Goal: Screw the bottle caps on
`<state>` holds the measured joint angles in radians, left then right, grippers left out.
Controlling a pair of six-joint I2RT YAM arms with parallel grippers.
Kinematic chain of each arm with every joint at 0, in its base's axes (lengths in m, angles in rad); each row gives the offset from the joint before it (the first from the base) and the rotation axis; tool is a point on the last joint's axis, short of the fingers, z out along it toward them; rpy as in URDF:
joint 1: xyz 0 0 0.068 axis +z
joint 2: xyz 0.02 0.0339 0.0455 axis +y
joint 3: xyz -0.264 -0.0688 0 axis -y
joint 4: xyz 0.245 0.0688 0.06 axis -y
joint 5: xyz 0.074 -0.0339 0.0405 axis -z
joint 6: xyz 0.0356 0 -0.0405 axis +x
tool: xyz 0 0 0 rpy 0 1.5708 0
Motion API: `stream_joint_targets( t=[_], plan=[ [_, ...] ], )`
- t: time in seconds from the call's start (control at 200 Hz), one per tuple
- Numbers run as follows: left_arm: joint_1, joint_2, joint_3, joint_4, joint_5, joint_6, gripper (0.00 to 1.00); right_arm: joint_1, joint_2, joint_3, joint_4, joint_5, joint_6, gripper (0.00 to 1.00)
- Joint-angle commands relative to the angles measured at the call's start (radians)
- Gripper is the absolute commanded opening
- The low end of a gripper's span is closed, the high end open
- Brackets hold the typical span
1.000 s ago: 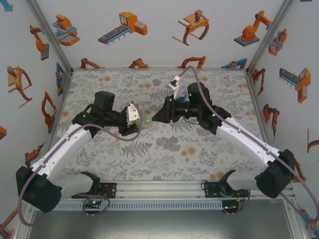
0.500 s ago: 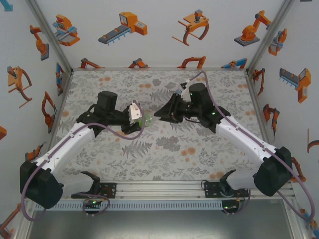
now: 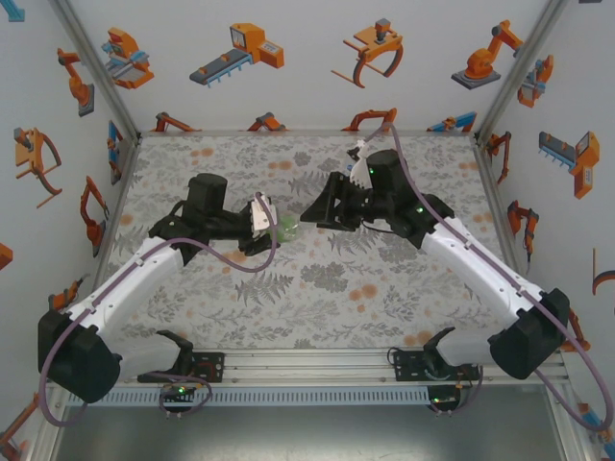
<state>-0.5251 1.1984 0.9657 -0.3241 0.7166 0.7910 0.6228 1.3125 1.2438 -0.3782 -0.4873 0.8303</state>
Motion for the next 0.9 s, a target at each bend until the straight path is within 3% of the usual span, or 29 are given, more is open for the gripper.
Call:
stream_joint_targets(
  t=[0.0,0.175,0.29,0.501,0.636,0.746,0.896],
  plan=[
    [-0.007,0.001,0.023,0.018,0.054,-0.01,0.0,-0.009,-0.042,0.059,-0.078,0.061,-0.158,0.57],
    [-0.01,0.023,0.052,-0.033,0.046,-0.009,0.0,-0.01,-0.049,0.125,-0.138,0.082,-0.382,0.55],
    [-0.012,0.037,0.073,-0.08,0.048,0.008,0.0,-0.008,-0.075,0.107,-0.121,0.034,-0.603,0.53],
    [-0.02,0.047,0.087,-0.126,0.072,0.043,0.0,0.009,-0.133,0.054,-0.106,-0.206,-1.137,0.51],
    [-0.029,0.052,0.098,-0.168,0.093,0.076,0.0,0.028,-0.142,0.051,-0.157,-0.256,-1.407,0.51],
    [-0.034,0.054,0.105,-0.189,0.104,0.088,0.0,0.047,-0.133,0.045,-0.154,-0.273,-1.501,0.53],
    [-0.039,0.049,0.106,-0.199,0.113,0.096,0.0,0.07,-0.112,0.033,-0.122,-0.285,-1.514,0.53]
  ],
)
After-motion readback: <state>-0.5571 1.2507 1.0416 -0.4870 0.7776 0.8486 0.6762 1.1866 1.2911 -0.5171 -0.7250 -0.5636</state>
